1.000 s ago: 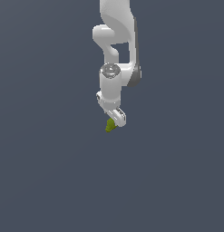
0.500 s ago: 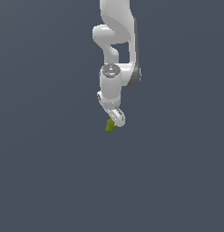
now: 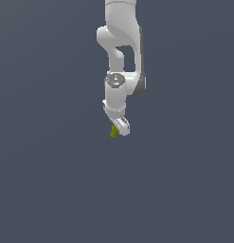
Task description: Pick up the object and move it to a goal position.
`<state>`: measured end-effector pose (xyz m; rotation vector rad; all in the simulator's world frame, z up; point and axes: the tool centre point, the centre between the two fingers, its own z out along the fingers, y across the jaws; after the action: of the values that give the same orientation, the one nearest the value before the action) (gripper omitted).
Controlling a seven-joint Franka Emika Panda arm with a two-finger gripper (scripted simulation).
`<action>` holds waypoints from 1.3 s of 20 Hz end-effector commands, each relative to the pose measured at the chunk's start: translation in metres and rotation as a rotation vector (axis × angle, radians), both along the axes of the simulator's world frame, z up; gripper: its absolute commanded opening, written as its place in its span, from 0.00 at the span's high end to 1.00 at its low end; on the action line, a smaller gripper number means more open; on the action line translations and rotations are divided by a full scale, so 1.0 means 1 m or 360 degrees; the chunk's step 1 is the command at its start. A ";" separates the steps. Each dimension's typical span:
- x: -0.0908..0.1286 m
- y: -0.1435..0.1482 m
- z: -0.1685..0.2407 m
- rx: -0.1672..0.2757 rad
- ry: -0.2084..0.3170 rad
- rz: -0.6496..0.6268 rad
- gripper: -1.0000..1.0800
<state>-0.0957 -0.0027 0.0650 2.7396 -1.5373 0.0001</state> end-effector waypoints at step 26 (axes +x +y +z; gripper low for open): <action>0.001 -0.004 -0.010 0.0001 -0.0003 -0.0003 1.00</action>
<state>-0.0956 -0.0053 0.0493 2.7386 -1.5393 -0.0019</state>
